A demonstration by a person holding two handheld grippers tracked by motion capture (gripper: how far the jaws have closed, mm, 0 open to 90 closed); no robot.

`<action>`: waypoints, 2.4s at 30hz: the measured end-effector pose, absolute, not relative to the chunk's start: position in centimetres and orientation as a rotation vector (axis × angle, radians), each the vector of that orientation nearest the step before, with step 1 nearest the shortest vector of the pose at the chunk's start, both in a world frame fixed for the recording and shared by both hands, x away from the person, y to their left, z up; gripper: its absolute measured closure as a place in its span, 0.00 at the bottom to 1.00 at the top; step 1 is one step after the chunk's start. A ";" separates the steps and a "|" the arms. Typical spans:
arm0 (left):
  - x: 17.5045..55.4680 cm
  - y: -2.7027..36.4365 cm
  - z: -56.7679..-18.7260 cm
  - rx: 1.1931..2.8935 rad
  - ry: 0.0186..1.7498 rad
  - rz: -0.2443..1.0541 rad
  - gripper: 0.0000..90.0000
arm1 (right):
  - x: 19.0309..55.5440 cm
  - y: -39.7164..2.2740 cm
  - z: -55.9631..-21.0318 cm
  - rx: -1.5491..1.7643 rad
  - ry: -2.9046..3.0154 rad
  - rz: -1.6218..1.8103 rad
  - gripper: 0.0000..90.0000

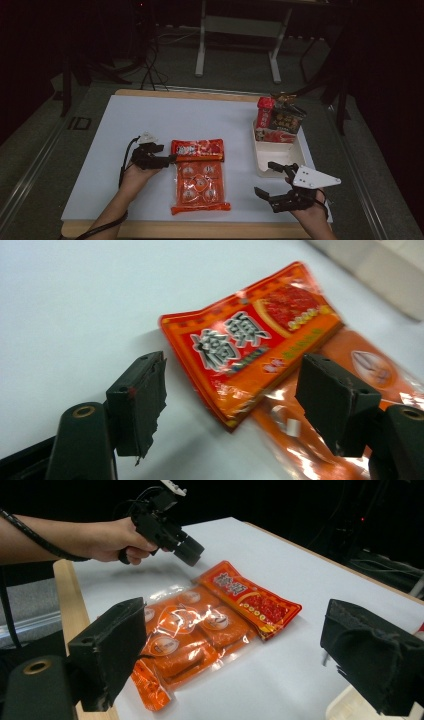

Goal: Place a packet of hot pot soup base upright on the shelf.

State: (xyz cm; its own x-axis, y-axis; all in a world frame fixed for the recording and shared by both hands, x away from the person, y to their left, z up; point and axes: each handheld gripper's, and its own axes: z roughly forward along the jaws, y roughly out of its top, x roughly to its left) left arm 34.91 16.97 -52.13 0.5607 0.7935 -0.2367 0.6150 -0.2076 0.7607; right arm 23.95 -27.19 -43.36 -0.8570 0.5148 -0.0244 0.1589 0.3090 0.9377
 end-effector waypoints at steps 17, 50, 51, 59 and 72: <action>37.7 16.2 -54.0 1.970 1.210 0.188 0.44 | 24.0 -27.3 -43.5 0.622 2.272 1.580 0.14; 36.5 12.1 -52.8 2.132 1.043 0.354 1.00 | 24.4 -27.1 -43.8 0.660 2.297 1.567 0.16; 36.4 12.2 -52.6 2.127 1.039 0.355 1.00 | 24.4 -27.1 -43.8 0.662 2.299 1.569 0.16; 35.4 12.3 -49.9 2.051 0.996 0.384 1.00 | 24.4 -27.1 -43.7 0.668 2.292 1.566 0.16; 33.6 11.7 -46.2 2.020 0.897 0.446 1.00 | 24.3 -27.7 -43.0 0.705 2.250 1.580 0.22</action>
